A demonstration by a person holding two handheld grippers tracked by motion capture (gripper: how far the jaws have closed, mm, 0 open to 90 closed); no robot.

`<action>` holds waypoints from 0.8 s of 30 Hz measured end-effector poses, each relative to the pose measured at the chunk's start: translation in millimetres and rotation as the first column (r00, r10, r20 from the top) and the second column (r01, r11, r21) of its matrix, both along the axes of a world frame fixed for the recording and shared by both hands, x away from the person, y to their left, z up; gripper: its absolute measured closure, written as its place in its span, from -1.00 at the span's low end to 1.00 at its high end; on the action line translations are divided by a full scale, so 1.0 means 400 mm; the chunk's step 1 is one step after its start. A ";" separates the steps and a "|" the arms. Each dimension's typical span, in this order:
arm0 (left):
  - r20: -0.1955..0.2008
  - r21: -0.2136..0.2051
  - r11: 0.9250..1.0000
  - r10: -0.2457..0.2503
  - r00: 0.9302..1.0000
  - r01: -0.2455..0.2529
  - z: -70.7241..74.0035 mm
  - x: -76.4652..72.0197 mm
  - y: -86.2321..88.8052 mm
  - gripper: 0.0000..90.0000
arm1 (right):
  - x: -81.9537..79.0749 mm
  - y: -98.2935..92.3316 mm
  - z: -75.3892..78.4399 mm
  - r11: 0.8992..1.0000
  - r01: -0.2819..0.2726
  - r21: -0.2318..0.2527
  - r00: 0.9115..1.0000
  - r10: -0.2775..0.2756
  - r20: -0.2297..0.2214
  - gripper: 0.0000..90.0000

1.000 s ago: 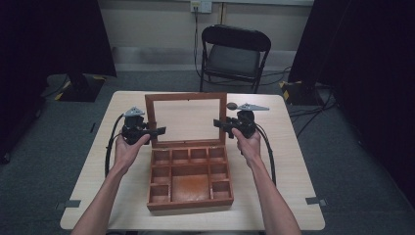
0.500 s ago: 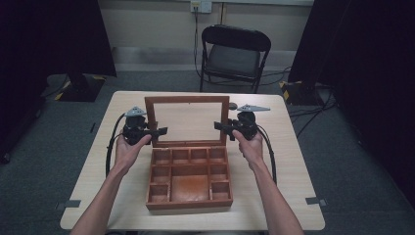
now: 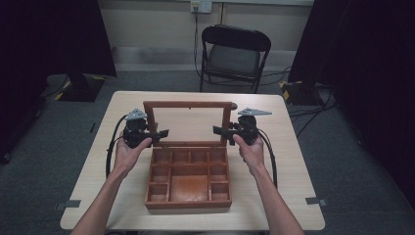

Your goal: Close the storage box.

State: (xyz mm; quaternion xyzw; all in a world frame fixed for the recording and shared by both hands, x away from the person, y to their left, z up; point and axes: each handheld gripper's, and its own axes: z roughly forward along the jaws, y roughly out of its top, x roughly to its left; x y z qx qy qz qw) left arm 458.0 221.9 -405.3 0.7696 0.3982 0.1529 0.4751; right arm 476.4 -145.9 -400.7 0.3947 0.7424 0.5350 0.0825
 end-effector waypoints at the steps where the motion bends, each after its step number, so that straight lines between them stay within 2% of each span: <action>1: 0.000 -0.005 1.000 0.003 1.000 -0.003 -0.001 -0.003 -0.001 -0.17 | -0.005 0.004 -0.001 1.000 0.004 -0.014 1.000 -0.004 0.003 -0.07; 4: 0.008 0.049 0.999 -0.008 1.000 0.007 -0.005 -0.015 -0.005 -0.21 | -0.012 0.008 -0.003 1.000 0.004 -0.030 1.000 -0.004 0.005 -0.09; 5: 0.007 0.034 0.999 -0.006 1.000 0.006 -0.007 -0.020 -0.006 -0.23 | -0.014 0.008 -0.002 1.000 0.002 -0.029 1.000 -0.002 0.002 -0.09; 7: 0.009 0.041 0.999 -0.014 1.000 0.014 -0.008 -0.026 -0.002 -0.23 | -0.018 0.008 -0.001 1.000 0.003 -0.026 1.000 -0.003 0.003 -0.08; 9: 0.005 0.020 1.000 -0.013 1.000 0.013 -0.009 -0.033 0.003 -0.22 | -0.024 0.009 -0.001 1.000 -0.005 -0.024 1.000 0.005 0.004 -0.08; 10: 0.012 0.032 0.999 -0.014 1.000 0.014 -0.008 -0.035 0.004 -0.20 | -0.025 0.009 -0.002 1.000 -0.006 -0.025 1.000 0.006 0.004 -0.08; 18: 0.030 0.029 0.999 -0.019 0.999 0.018 -0.005 -0.062 0.009 -0.19 | -0.047 0.007 -0.001 0.999 -0.017 -0.032 1.000 0.017 0.008 -0.12; 21: 0.040 0.028 1.000 -0.014 0.999 0.013 -0.006 -0.072 0.009 -0.22 | -0.054 0.005 -0.001 0.999 -0.018 -0.034 1.000 0.018 0.003 -0.13; 24: 0.033 0.015 1.000 0.001 0.999 -0.001 -0.011 -0.079 0.009 -0.30 | -0.056 0.006 -0.001 0.999 -0.010 -0.033 1.000 0.010 0.002 -0.14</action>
